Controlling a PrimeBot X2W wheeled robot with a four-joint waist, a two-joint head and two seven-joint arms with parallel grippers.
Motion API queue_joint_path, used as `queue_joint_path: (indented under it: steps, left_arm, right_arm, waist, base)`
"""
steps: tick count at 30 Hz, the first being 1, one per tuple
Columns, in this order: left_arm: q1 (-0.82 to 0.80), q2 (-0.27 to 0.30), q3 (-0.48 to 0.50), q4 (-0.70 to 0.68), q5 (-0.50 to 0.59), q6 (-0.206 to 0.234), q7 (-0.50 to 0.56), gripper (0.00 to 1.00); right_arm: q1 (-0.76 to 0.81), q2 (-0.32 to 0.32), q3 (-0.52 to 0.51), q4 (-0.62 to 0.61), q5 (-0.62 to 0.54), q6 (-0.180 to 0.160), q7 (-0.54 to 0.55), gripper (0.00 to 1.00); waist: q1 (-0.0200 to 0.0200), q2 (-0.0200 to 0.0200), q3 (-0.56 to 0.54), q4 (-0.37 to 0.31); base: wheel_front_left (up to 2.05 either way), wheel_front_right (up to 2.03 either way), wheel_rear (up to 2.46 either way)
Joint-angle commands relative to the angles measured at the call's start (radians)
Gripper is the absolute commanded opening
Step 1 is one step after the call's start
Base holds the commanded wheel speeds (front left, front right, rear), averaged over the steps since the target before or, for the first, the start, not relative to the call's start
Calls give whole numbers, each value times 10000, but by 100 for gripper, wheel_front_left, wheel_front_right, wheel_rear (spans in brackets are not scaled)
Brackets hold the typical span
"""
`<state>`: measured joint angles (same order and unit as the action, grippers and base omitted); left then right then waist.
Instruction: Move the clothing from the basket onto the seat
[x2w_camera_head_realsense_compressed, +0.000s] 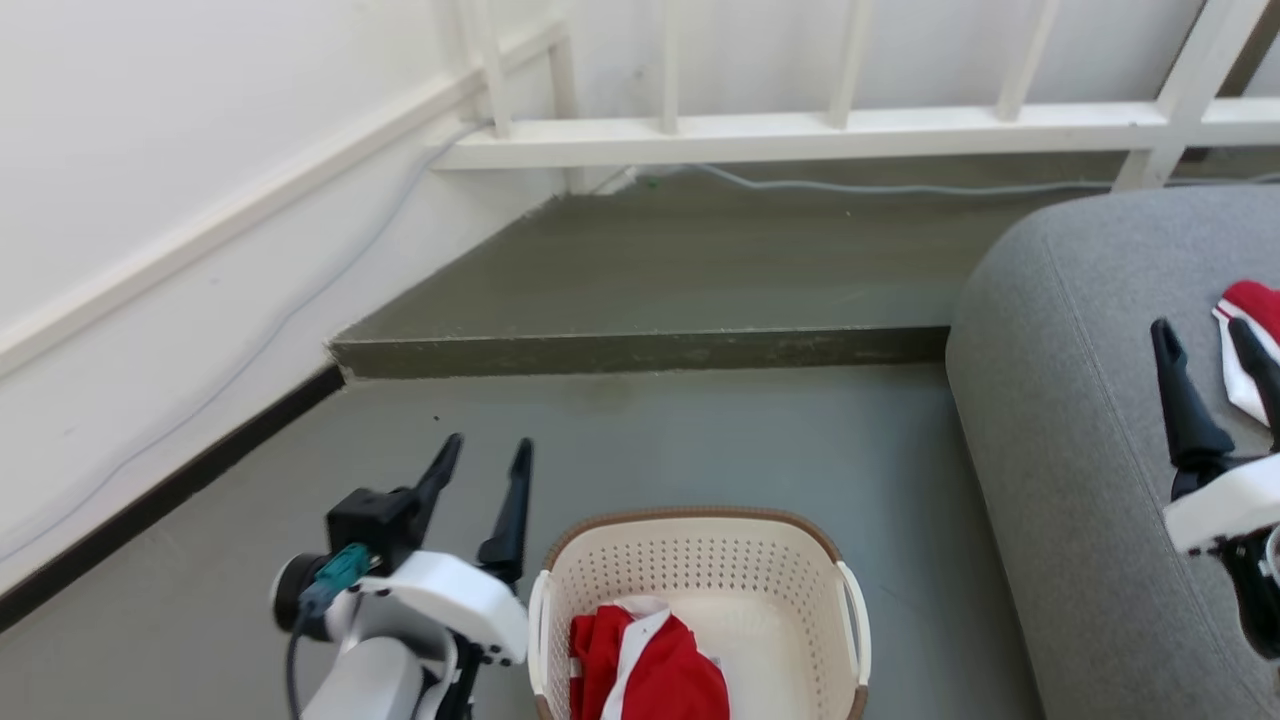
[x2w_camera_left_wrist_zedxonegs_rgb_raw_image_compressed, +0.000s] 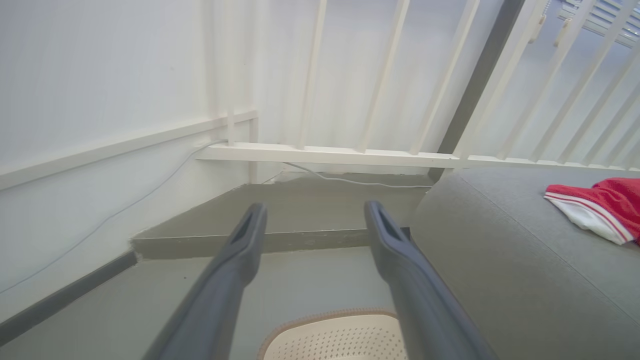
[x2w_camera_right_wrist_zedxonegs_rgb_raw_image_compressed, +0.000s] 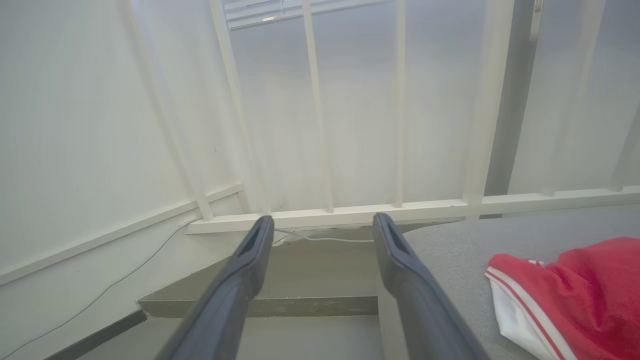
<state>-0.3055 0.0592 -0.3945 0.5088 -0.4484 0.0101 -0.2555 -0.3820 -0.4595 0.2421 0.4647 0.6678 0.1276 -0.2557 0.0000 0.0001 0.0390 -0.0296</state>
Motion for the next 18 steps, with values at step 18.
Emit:
queue_joint_path:
  steps: [18]
  left_arm:
    - [2641,111,3515,-2394,1900,269,-63,100]
  right_arm:
    - [2324,757,-667,-1643,-1573,31,-61,100]
  waist:
    - [0,-1,-493,276]
  base:
    - [0,0,0]
